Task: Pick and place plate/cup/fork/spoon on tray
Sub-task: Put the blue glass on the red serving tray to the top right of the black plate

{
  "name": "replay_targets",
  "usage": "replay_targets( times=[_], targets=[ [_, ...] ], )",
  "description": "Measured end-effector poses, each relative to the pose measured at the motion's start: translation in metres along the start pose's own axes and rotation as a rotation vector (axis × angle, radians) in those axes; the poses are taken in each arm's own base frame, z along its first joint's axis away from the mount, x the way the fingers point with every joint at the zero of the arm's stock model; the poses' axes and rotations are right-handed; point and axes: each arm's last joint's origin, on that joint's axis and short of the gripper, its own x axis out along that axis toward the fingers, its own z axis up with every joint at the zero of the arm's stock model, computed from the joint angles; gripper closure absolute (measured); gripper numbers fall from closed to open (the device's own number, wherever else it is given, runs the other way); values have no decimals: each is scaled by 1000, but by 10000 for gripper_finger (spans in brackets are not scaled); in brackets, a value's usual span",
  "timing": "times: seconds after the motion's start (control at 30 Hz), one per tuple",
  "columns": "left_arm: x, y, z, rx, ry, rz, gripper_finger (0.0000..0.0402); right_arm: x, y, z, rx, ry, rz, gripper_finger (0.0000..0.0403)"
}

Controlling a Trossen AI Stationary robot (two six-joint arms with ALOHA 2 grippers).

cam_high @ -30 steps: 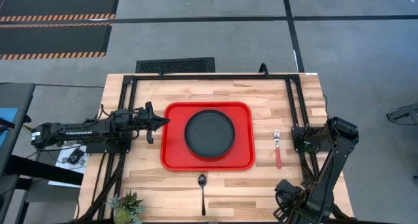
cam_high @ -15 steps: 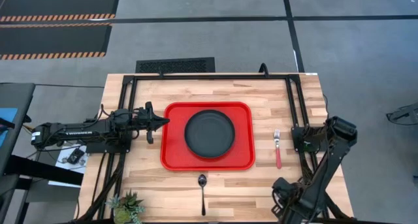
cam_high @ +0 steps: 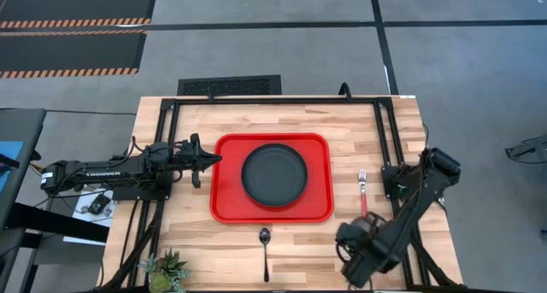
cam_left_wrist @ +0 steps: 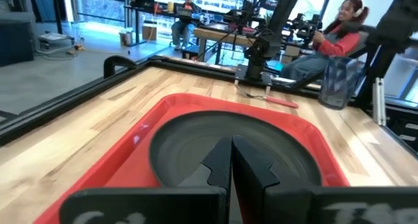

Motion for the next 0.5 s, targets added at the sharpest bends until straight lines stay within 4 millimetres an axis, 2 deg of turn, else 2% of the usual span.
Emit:
replay_targets(
  times=[0.07,0.17,0.4,0.5],
  targets=[
    [0,0,0,-14,2,-16,401,-12,-5,14,-56,-77,7,376],
    [0,-1,0,-21,7,-40,401,-25,-24,38,-129,-200,-23,392],
    [0,-1,0,-30,8,-49,401,-46,-86,104,-242,-284,-69,382],
    [0,-1,0,-27,8,-49,401,-46,-114,137,-276,-286,-75,387]
  ],
)
